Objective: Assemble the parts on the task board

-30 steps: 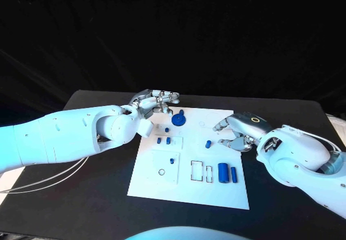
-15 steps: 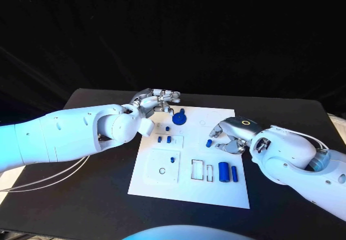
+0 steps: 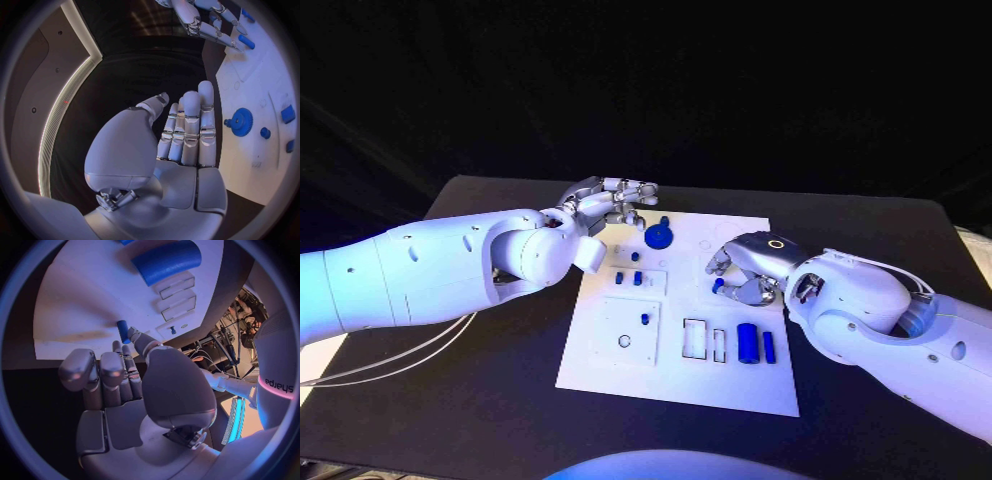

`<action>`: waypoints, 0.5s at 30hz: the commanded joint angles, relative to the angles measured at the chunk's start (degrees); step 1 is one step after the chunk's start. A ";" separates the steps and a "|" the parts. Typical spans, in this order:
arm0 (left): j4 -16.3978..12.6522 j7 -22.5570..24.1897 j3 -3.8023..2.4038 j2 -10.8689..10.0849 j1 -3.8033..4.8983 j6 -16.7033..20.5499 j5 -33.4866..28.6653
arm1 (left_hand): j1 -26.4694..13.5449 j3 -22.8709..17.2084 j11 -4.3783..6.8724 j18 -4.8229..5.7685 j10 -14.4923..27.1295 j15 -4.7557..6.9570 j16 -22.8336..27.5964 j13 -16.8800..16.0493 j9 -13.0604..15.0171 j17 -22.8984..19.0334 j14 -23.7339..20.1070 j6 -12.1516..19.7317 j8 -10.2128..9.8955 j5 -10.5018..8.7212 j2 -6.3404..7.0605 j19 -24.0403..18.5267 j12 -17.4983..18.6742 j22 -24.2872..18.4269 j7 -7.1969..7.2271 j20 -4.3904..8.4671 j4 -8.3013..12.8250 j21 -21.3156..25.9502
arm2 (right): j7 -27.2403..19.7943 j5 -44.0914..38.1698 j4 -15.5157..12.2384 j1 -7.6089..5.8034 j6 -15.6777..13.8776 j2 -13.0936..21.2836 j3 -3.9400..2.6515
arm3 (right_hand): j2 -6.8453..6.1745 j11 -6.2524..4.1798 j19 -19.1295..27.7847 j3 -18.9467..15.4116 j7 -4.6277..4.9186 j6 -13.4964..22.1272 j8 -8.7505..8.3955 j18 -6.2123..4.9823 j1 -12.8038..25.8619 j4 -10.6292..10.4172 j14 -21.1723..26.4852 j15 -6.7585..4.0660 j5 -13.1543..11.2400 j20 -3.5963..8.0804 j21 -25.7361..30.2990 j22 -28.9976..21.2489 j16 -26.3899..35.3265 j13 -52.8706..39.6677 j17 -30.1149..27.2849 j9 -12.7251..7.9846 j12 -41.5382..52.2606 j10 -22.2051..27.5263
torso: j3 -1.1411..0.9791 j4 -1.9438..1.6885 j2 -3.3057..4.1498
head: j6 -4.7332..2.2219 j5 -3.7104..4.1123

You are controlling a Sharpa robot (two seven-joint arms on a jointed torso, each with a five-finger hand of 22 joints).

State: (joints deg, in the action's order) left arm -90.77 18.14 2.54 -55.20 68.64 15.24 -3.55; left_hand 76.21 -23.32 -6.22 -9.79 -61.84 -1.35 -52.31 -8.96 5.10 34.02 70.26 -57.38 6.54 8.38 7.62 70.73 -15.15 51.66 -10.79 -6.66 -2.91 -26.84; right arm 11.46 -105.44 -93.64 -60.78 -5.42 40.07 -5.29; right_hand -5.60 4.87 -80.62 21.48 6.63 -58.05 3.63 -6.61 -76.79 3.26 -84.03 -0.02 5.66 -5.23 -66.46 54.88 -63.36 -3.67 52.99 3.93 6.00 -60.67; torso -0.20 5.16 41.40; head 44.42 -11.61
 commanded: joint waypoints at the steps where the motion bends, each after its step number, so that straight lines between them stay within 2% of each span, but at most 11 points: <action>1: -0.06 0.49 -0.02 0.05 0.02 -1.13 0.34 | 0.42 0.03 0.00 -0.64 0.50 0.07 -0.25 -0.08 -0.06 -0.06 -0.37 0.35 0.29 0.16 -0.32 -0.05 -0.39 -0.08 0.17 -0.29 0.23 0.25 | -0.79 -0.51 0.12 0.07 -1.33 -0.15 0.02 | 0.55 -0.09 -0.13 0.62 0.41 -0.14 0.02 0.02 -0.22 -0.03 -0.90 -0.23 0.23 0.20 0.17 0.04 -0.30 0.03 -0.07 -0.04 0.41 -0.73 | 0.07 -0.24 0.05 | 0.01 0.16; 9: -0.19 0.41 -0.03 0.02 0.02 -1.28 0.34 | 0.42 0.03 0.00 -0.64 0.50 0.07 -0.25 -0.08 -0.06 -0.06 -0.37 0.35 0.29 0.16 -0.32 -0.05 -0.39 -0.08 0.17 -0.29 0.23 0.25 | -0.55 0.05 0.26 0.12 1.38 -0.30 0.08 | 0.81 -0.93 -0.93 2.17 0.70 -3.11 1.10 0.34 -0.27 -0.31 -1.33 -0.87 0.35 0.66 -1.31 2.00 -2.02 -0.49 1.54 0.46 1.72 -5.84 | 0.11 -0.47 0.10 | 0.18 0.42; 15: -0.27 0.38 -0.03 0.02 0.02 -1.33 0.34 | 0.54 0.08 0.00 -0.64 0.57 0.07 -0.32 -0.11 -0.06 -0.10 -0.37 0.37 0.36 0.14 -0.31 0.01 -0.55 -0.12 0.16 -0.28 0.34 0.29 | -0.31 -0.14 0.36 0.13 1.43 -0.39 0.09 | 1.26 -1.23 -1.17 3.29 0.51 -4.24 1.35 0.49 -0.74 -0.18 -1.34 -1.12 0.20 0.96 -1.85 2.67 -2.44 -0.55 1.73 0.61 1.44 -7.18 | 0.17 -0.70 0.09 | 0.33 0.65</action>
State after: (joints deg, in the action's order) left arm -90.89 18.10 2.54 -55.24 68.64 15.12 -3.53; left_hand 76.45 -23.32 -6.22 -9.80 -61.84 -1.35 -52.31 -8.98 5.10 34.00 70.26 -57.38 6.54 8.38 7.38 70.73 -15.51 51.62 -10.79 -6.66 -2.91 -26.83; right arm 11.13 -105.29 -93.37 -60.79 -5.31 39.74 -5.31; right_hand -5.14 3.73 -81.55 24.49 7.21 -61.98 4.63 -6.61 -77.25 3.04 -84.03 -0.64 5.89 -4.31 -68.12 57.51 -65.63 -4.10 54.67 4.48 7.48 -67.53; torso -0.05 4.60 41.51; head 44.69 -11.04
